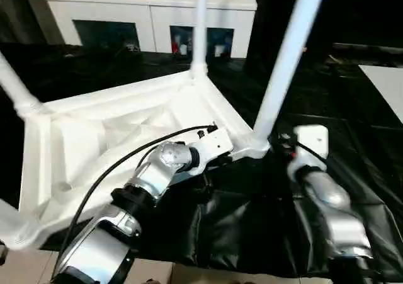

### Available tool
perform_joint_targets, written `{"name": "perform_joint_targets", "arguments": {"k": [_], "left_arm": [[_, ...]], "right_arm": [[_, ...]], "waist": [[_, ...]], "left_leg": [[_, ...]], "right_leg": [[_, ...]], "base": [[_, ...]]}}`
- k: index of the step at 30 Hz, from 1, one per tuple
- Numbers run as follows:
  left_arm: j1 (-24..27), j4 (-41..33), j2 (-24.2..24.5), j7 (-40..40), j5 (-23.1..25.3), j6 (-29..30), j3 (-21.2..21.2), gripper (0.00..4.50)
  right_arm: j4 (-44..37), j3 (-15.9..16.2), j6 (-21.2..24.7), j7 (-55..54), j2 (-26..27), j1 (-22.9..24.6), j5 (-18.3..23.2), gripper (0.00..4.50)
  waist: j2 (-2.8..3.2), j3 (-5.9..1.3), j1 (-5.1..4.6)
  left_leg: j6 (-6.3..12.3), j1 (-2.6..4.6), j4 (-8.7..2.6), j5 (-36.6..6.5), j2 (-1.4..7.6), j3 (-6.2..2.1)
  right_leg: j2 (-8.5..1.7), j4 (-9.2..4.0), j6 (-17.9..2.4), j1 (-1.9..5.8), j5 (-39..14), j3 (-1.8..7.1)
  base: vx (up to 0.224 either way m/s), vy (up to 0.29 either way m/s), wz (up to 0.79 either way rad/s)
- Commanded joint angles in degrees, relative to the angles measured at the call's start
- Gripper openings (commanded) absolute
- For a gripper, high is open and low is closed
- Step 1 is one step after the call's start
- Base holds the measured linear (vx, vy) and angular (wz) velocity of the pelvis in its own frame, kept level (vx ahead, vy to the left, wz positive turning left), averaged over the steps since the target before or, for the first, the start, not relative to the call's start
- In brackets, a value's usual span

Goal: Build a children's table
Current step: Rotate leg to tighten

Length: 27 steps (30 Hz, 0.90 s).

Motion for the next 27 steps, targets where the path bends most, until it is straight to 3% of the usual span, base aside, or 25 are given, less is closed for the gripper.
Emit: {"name": "perform_joint_targets", "arguments": {"k": [1, 2, 3, 5, 6, 7, 8, 10, 14, 16, 17, 19, 22, 24, 27], "left_arm": [[0.59, -1.02, 0.11, -3.32, -0.16, -4.56, -1.52, 0.00], [0.99, -1.43, 0.56, -4.83, -1.34, -4.28, -0.52, 0.28], [1.48, -2.63, 1.02, -6.33, -2.56, -2.82, 0.20, 0.45], [1.48, -2.63, 1.02, -6.33, -2.56, -2.82, 0.20, 0.61], [3.38, -7.97, 3.03, -9.53, -5.53, 3.36, 1.80, 0.70], [3.38, -7.97, 3.03, -9.53, -5.53, 3.36, 1.80, 0.70], [4.20, -10.30, 4.01, -10.95, -6.64, 5.72, 2.21, 0.84], [6.90, -17.83, 7.82, -14.50, -8.74, 12.75, 2.52, 0.94], [10.13, -26.09, 13.00, -16.90, -10.63, 18.73, 3.86, 1.31], [10.94, -27.86, 14.48, -17.81, -10.65, 19.43, 4.57, 1.55], [11.26, -28.51, 15.15, -18.15, -10.53, 19.49, 4.80, 1.55], [11.26, -28.51, 15.15, -18.15, -10.53, 19.49, 4.80, 1.75], [12.65, -31.77, 18.97, -18.97, -9.76, 20.20, 5.76, 2.08], [14.15, -32.73, 23.59, -18.02, -6.09, 19.57, 4.57, 2.15], [14.59, -31.12, 25.05, -15.24, -3.31, 19.09, 3.67, 2.25]], "right_arm": [[-3.44, 2.71, 1.19, 10.06, -1.98, 1.37, 3.42, 3.31], [-4.66, 3.86, 1.17, 15.16, -5.48, 3.13, 4.02, 3.33], [-4.97, 4.21, 1.30, 16.98, -6.49, 3.41, 4.44, 3.33], [-4.97, 4.21, 1.30, 16.98, -6.49, 3.41, 4.44, 3.33], [-5.13, 5.25, 1.11, 18.76, -7.29, 2.82, 4.22, 3.33], [-5.13, 5.25, 1.11, 18.76, -7.29, 2.82, 4.22, 3.33], [-5.17, 5.72, 1.03, 19.26, -7.37, 2.44, 4.12, 3.33], [-4.89, 6.96, 0.68, 19.51, -6.77, 1.26, 3.58, 3.33], [-4.73, 8.51, 0.77, 19.67, -6.51, -0.29, 4.10, 3.33], [-4.79, 8.84, 0.99, 20.72, -6.47, -0.65, 4.28, 3.33], [-4.77, 9.04, 1.04, 21.17, -6.44, -0.79, 4.30, 3.33], [-4.77, 9.04, 1.04, 21.17, -6.44, -0.79, 4.30, 3.33], [-4.42, 10.28, 0.89, 22.73, -6.12, -1.75, 3.76, 3.33], [-4.45, 12.23, 0.81, 23.72, -5.58, -2.85, 3.52, 3.33], [-4.89, 13.69, 0.95, 24.38, -5.29, -3.29, 3.63, 3.33]], "waist": [[-0.84, -3.26, 0.00], [-0.81, -3.17, 0.15], [-1.16, -3.17, 0.01], [-1.05, -3.13, 0.09], [-1.66, -3.08, 0.01], [-1.66, -3.08, 0.01], [-1.12, -3.02, 0.09], [-1.25, -3.01, -0.21], [-1.32, -3.03, -0.68], [-1.18, -2.89, -0.82], [-1.46, -2.87, -0.79], [-1.11, -2.83, -0.43], [-1.29, -2.94, -0.17], [-1.27, -2.83, -0.42], [-1.04, -2.75, -0.84]], "left_leg": [[6.67, 0.25, -4.05, -11.83, 2.51, -0.43], [7.32, 0.12, -4.11, -11.20, 2.60, -0.50], [7.43, 0.03, -4.00, -11.36, 2.59, -0.34], [7.09, 0.00, -4.12, -11.38, 2.63, -0.42], [6.38, 0.07, -4.22, -11.72, 2.81, -0.39], [6.38, 0.07, -4.22, -11.72, 2.81, -0.39], [5.90, 0.12, -4.34, -11.82, 2.92, -0.50], [5.22, -0.02, -4.47, -11.10, 2.90, -0.57], [5.30, 0.21, -4.27, -9.35, 2.88, -0.46], [5.50, 0.27, -4.21, -9.17, 2.72, -0.28], [5.49, 0.35, -4.19, -9.38, 2.72, -0.23], [4.95, 0.52, -4.24, -9.76, 2.76, -0.24], [4.36, 0.42, -4.32, -9.69, 2.80, -0.38], [4.14, 0.32, -4.40, -10.38, 2.64, -0.43], [2.98, 0.51, -4.48, -12.06, 2.66, -0.45]], "right_leg": [[-2.44, -3.05, -11.99, 3.69, -7.07, 1.97], [-2.59, -3.06, -12.46, 3.64, -7.05, 1.86], [-2.84, -3.25, -12.74, 3.42, -9.77, 1.82], [-2.93, -3.30, -12.79, 3.38, -11.81, 1.79], [-2.90, -3.34, -13.03, 3.19, -13.54, 1.79], [-2.90, -3.34, -13.03, 3.19, -13.54, 1.79], [-2.96, -3.20, -13.41, 3.10, -13.97, 1.81], [-2.81, -2.82, -13.65, 3.14, -12.65, 1.83], [-2.74, -2.33, -14.37, 3.08, -9.86, 1.83], [-2.45, -2.47, -14.40, 2.90, -9.90, 1.85], [-2.41, -2.54, -14.25, 2.86, -10.21, 1.84], [-2.44, -2.54, -13.92, 2.77, -10.87, 1.92], [-2.53, -2.19, -13.64, 2.98, -9.94, 1.92], [-2.43, -2.28, -12.82, 2.96, -11.24, 1.90], [-2.37, -2.47, -12.13, 2.76, -13.43, 1.98]], "base": [[0.000, 0.000, 0.00], [0.000, 0.000, 0.00], [0.000, 0.000, 0.00], [0.000, 0.000, 0.00], [0.000, 0.000, 0.00], [0.000, 0.000, 0.00], [0.000, 0.000, 0.00], [0.000, 0.000, 0.00], [0.000, 0.000, 0.00], [0.000, 0.000, 0.00], [0.000, 0.000, 0.00], [0.000, 0.000, 0.00], [0.000, 0.000, 0.00], [0.000, 0.000, 0.00], [0.000, 0.000, 0.00]]}}
